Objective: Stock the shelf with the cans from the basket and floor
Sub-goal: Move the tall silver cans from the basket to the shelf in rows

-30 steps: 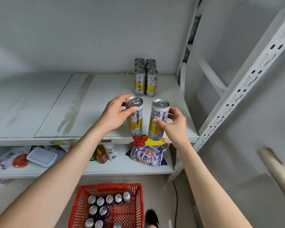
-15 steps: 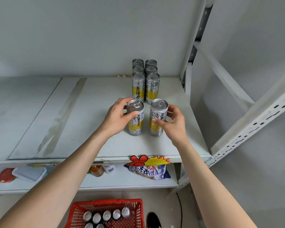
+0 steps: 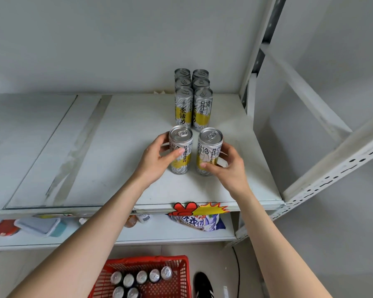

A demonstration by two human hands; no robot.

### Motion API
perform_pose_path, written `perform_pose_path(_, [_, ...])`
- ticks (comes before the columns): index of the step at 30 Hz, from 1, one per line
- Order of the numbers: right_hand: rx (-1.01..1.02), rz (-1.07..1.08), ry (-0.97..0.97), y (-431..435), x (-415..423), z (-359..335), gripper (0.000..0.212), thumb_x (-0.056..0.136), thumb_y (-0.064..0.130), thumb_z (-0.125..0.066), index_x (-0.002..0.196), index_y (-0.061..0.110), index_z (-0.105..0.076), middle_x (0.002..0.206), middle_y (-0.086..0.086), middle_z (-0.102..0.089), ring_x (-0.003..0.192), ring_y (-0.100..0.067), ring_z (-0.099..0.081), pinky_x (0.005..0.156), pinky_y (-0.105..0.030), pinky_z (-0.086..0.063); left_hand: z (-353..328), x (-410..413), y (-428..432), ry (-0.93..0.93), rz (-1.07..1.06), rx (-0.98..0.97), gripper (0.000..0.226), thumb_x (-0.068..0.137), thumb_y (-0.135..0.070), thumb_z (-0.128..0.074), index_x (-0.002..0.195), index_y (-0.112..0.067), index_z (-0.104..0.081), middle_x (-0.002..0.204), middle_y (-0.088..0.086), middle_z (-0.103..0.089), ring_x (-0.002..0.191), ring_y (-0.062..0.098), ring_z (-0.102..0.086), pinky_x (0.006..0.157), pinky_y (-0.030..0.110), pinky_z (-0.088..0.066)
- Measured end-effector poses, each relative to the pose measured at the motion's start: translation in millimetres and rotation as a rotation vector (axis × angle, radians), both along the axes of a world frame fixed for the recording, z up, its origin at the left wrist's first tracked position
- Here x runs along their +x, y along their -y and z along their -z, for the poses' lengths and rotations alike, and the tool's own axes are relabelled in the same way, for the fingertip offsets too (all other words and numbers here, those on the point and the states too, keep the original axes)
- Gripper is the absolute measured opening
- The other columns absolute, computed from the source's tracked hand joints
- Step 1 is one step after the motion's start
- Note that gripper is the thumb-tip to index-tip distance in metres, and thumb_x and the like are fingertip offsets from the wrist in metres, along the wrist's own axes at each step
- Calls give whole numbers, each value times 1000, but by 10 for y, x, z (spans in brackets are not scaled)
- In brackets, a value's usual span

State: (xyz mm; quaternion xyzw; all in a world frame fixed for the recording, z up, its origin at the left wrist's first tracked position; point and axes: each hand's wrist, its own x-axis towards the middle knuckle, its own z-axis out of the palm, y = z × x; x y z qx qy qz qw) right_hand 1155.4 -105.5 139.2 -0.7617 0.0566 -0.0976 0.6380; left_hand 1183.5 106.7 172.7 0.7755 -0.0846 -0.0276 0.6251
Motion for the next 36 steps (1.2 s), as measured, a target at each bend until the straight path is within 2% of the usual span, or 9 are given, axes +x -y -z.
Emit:
perform_pose_path(1, [12,-11,-7,17,-10,26,73,61,16,-92,124,25,-56,121,10,-65,114,-7,-60,81,-16,-53,71,-25,-8,-25,1,10,57,81,-20,-74,133,-17,-50,128,-2,-61,120,14,-55,102,32,-44])
perform_pose_path(3, [22,-36,-13,41,-14,54,72,62,10,-91,122,26,-55,118,12,-65,109,-1,-61,74,-10,-51,219,-73,-18,-60,-5,44,64,78,-12,-76,135,-14,-46,127,2,-60,117,16,-57,97,23,-46])
perform_pose_path(5, [18,-55,-13,50,5,84,70,63,6,-89,121,23,-55,114,14,-66,100,6,-63,73,-10,-51,331,-102,-5,-84,-12,60,66,76,-6,-77,135,-12,-46,122,4,-61,105,8,-61,83,9,-47])
perform_pose_path(7, [8,-62,-6,57,41,106,67,64,3,-88,120,20,-55,109,14,-67,93,8,-64,73,-10,-50,384,-91,27,-85,-31,48,62,76,-4,-77,129,-13,-48,114,3,-63,93,-4,-60,75,5,-47])
perform_pose_path(11, [-58,-74,35,89,128,139,62,63,9,-89,118,14,-61,105,9,-70,92,-1,-67,79,-18,-53,437,-17,77,-40,-66,55,53,76,-3,-76,121,-15,-51,106,-1,-64,86,-1,-62,77,10,-50])
perform_pose_path(14, [-64,-71,63,97,189,180,65,63,14,-90,121,11,-61,111,1,-71,100,-15,-68,88,-30,-55,468,39,106,-8,-60,68,53,77,-5,-75,124,-12,-51,106,-1,-64,87,3,-63,80,13,-51])
perform_pose_path(19, [-60,-62,88,90,374,187,68,64,14,-90,124,5,-59,115,-5,-70,104,-22,-67,92,-39,-55,478,215,180,15,-57,84,54,78,-5,-74,127,-8,-50,110,7,-65,92,15,-65,77,14,-52])
perform_pose_path(25, [-23,-37,69,94,670,168,66,65,10,-89,123,5,-58,115,-5,-69,104,-21,-67,93,-43,-55,472,483,231,0,-79,109,54,78,-7,-76,125,-5,-51,116,15,-65,100,26,-66,91,38,-53])
perform_pose_path(36, [17,-31,35,131,1093,138,76,49,34,-90,117,13,-62,112,-2,-72,103,-22,-69,92,-48,-55,442,879,248,6,-103,142,50,80,-9,-74,124,-5,-51,115,13,-66,99,23,-66,88,32,-54])
